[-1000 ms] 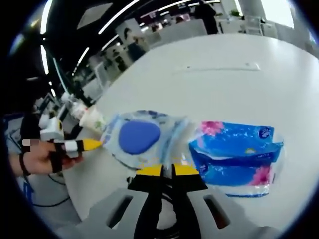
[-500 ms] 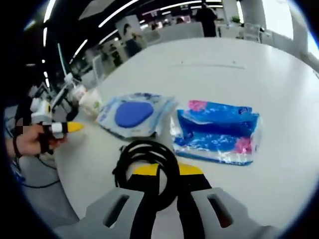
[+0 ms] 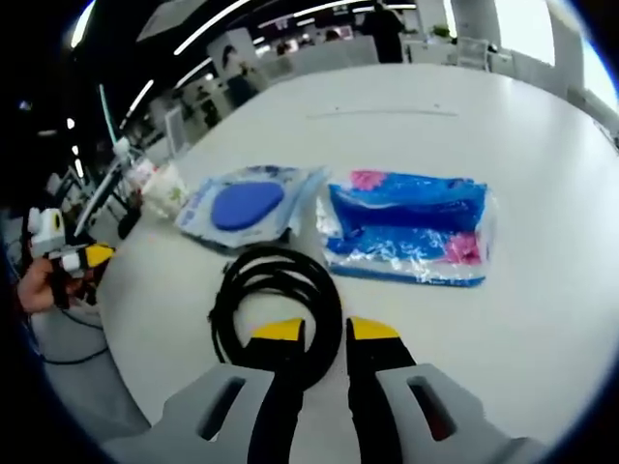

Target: Arrange the tabletop items into an orderly group along one side of the table until the central work area is clear of visible clutter.

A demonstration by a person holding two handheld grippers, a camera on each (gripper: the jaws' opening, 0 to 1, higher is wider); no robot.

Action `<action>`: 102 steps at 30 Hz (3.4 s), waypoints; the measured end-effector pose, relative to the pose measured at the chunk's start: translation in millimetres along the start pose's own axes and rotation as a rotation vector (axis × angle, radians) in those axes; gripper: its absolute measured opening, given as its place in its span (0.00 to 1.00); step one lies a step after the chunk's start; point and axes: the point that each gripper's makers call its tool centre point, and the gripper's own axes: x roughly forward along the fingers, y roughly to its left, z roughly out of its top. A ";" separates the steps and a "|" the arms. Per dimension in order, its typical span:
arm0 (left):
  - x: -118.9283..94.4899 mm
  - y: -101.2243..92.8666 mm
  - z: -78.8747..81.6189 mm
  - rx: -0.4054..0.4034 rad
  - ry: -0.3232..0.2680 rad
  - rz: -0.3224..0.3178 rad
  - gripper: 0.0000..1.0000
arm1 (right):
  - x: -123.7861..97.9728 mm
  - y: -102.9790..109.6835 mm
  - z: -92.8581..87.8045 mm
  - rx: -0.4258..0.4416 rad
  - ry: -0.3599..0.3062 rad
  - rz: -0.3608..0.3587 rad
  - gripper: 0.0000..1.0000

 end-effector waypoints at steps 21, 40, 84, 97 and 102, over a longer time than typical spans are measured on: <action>-62.9 13.2 3.3 -0.089 -0.134 0.017 0.16 | -4.5 5.4 -12.0 0.002 0.028 -0.087 0.08; -62.1 9.3 4.0 -0.064 -0.119 -0.009 0.15 | -15.5 7.5 -25.5 0.051 0.004 -0.061 0.10; -64.2 1.8 -11.6 -0.091 -0.068 0.004 0.15 | -12.6 -110.5 57.6 0.230 -0.076 -0.248 0.07; -59.6 -1.8 -9.7 -0.114 -0.065 0.008 0.14 | -10.3 -118.1 65.7 0.250 -0.097 -0.243 0.01; -57.3 -3.7 -8.2 -0.109 -0.066 0.003 0.14 | -8.8 -118.0 64.3 0.222 -0.087 -0.233 0.01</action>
